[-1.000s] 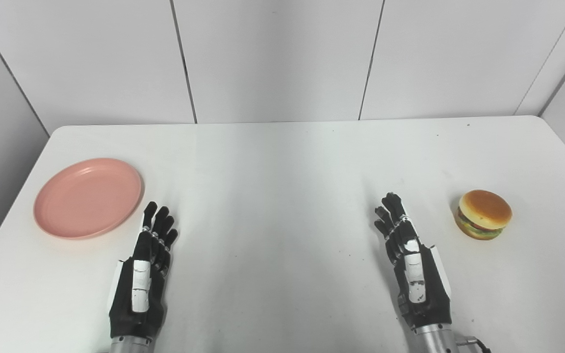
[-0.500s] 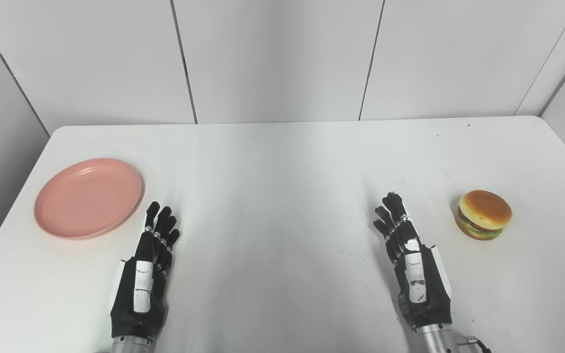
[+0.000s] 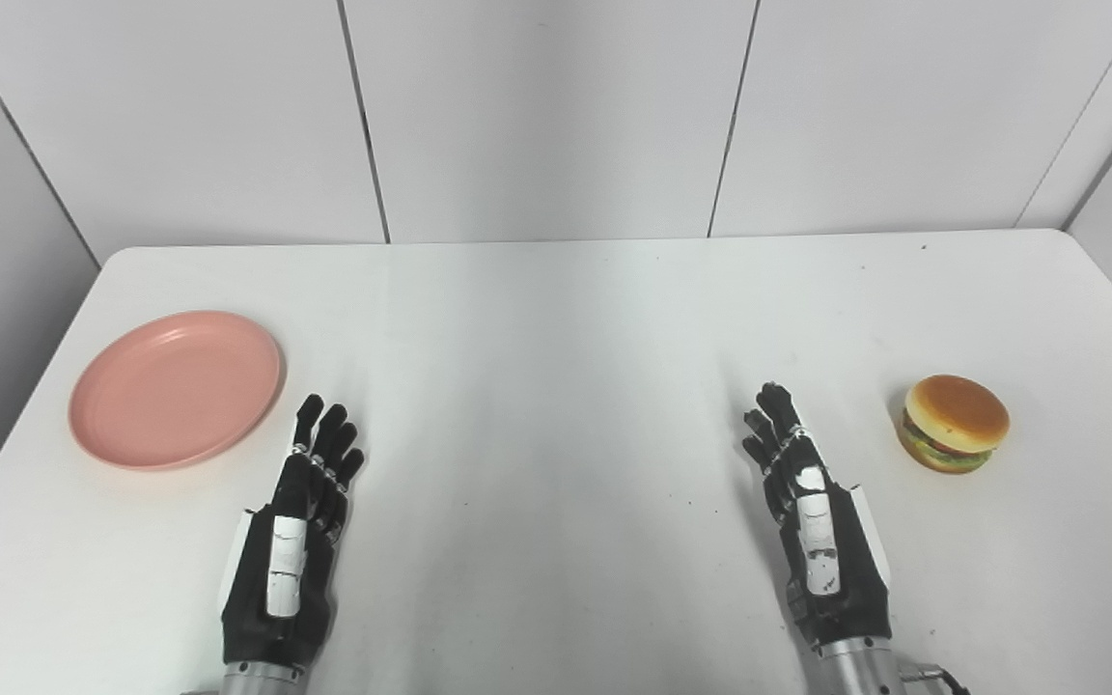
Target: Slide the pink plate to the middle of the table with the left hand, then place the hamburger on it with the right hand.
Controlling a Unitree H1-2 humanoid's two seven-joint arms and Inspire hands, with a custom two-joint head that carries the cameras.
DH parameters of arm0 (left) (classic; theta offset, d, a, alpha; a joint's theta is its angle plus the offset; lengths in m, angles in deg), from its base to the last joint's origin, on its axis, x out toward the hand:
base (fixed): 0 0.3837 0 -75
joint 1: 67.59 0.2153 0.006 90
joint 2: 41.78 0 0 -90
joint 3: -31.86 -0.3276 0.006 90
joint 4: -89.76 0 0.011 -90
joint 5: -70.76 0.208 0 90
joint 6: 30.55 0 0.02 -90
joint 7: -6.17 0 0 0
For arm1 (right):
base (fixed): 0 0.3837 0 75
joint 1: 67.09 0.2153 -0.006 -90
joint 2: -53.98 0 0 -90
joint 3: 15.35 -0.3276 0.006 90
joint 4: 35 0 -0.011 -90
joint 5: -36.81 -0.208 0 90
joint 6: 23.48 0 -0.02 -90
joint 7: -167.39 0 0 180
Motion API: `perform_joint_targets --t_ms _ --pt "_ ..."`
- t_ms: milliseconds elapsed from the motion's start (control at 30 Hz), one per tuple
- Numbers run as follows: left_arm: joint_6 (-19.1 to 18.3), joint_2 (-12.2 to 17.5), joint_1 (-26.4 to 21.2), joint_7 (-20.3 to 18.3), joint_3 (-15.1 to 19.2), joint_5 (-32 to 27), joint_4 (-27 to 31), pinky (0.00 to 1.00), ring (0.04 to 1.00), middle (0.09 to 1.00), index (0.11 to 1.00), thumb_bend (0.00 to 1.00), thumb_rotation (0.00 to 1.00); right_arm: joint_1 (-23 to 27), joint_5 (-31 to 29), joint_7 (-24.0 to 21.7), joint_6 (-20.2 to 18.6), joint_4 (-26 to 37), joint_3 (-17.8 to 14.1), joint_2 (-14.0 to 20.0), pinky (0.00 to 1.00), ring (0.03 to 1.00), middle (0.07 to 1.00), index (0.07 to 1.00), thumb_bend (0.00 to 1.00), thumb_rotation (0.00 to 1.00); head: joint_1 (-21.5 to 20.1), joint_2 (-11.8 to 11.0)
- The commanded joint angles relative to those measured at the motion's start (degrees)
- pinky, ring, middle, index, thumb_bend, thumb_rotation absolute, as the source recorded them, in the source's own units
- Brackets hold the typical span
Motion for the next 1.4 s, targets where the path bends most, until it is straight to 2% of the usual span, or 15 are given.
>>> perform_joint_targets --t_ms 0,167,200,300,333,567,733,867,900,1033,1067,1100,1133,1267,1367 --pt "2.50 -0.52 0.24 -0.41 -0.92 0.93 -1.98 0.99 0.999 1.000 1.000 0.90 0.90 -3.47 -0.97 -0.65 0.79 -0.31 -0.57 1.07 0.99 0.971 0.974 0.952 0.80 1.00 0.37 -0.19" --pt "5.34 -2.62 -0.24 0.75 -2.15 3.73 -5.52 0.97 0.992 1.000 1.000 0.87 0.92 -2.74 -2.91 -1.84 2.07 -3.05 -1.94 2.59 1.00 0.989 0.992 0.976 0.80 1.00 5.67 -3.56" --pt "6.08 -3.22 -0.49 1.07 -2.39 4.36 -6.59 0.97 0.987 1.000 1.000 0.86 0.92 -2.43 -3.27 -2.07 2.39 -3.92 -2.33 2.89 1.00 0.994 0.998 0.989 0.80 1.00 7.87 -4.92" --pt "7.62 -4.36 -1.11 1.66 -2.91 5.50 -8.93 0.96 0.989 0.999 1.000 0.86 0.92 -1.74 -4.67 -3.13 2.83 -5.81 -3.11 3.49 1.00 0.999 1.000 0.999 0.80 1.00 10.04 -6.14" --pt "8.31 -4.63 -1.54 1.77 -3.02 5.73 -10.12 0.96 0.993 0.997 1.000 0.86 0.92 -1.37 -5.40 -3.68 3.05 -6.71 -3.38 3.77 1.00 1.000 1.000 1.000 0.79 1.00 12.05 -7.32" --pt "12.42 -5.56 -3.80 2.13 -3.44 7.48 -15.94 0.95 0.992 0.996 1.000 0.84 0.91 0.11 -6.66 -5.02 3.66 -10.01 -4.30 4.60 1.00 1.000 1.000 1.000 0.78 1.00 15.82 -9.45" --pt "13.12 -5.82 -4.37 1.94 -3.69 7.82 -17.42 0.96 0.985 1.000 1.000 0.79 0.90 0.67 -8.27 -6.24 3.76 -11.05 -4.51 4.91 1.00 1.000 1.000 1.000 0.80 1.00 16.64 -9.57" --pt "12.61 -5.83 -4.30 2.23 -3.78 8.32 -16.91 0.96 0.985 1.000 1.000 0.78 0.91 0.62 -6.97 -5.32 3.10 -10.16 -4.28 4.70 1.00 1.000 1.000 1.000 0.79 1.00 15.84 -8.38" --pt "12.32 -5.74 -4.24 2.20 -3.76 8.26 -16.53 0.96 0.985 1.000 1.000 0.78 0.91 0.55 -7.10 -5.28 2.72 -9.65 -4.22 4.60 1.00 1.000 1.000 1.000 0.79 1.00 15.04 -6.59" --pt "10.97 -5.23 -4.13 2.10 -3.46 7.66 -14.64 0.97 0.992 1.000 1.000 0.82 0.92 0.20 -6.54 -4.42 0.87 -7.14 -3.97 4.01 1.00 1.000 1.000 1.000 0.76 1.00 13.19 -2.79" --pt "10.35 -5.01 -4.03 2.06 -3.33 7.38 -13.73 0.97 0.992 1.000 1.000 0.82 0.93 0.04 -6.40 -4.19 0.31 -6.24 -3.83 3.77 1.00 1.000 1.000 1.000 0.75 1.00 12.09 -0.86" --pt "9.90 -4.85 -3.98 2.03 -3.22 7.12 -13.12 0.97 0.994 1.000 1.000 0.82 0.93 -0.06 -6.21 -3.97 -0.04 -5.66 -3.76 3.59 1.00 1.000 1.000 1.000 0.75 1.00 12.09 -0.86" --pt "9.08 -4.58 -3.90 1.94 -3.08 6.69 -12.15 0.97 0.993 1.000 1.000 0.82 0.92 -0.19 -5.76 -3.64 -0.50 -4.86 -3.63 3.33 1.00 1.000 1.000 1.000 0.75 1.00 11.21 0.99" --pt "6.14 -3.91 -3.86 1.83 -2.58 5.37 -9.09 0.97 0.999 1.000 1.000 0.84 0.92 -0.57 -4.55 -2.64 -2.12 -2.39 -3.44 2.64 0.99 0.977 0.995 0.997 0.78 1.00 11.83 2.69" --pt "4.22 -4.39 -3.82 2.16 -1.94 3.82 -7.77 0.96 0.982 0.991 1.000 0.84 0.89 -0.77 -4.67 -2.36 -3.46 -0.95 -3.32 2.63 0.99 0.971 0.989 0.990 0.83 1.00 12.11 2.87"
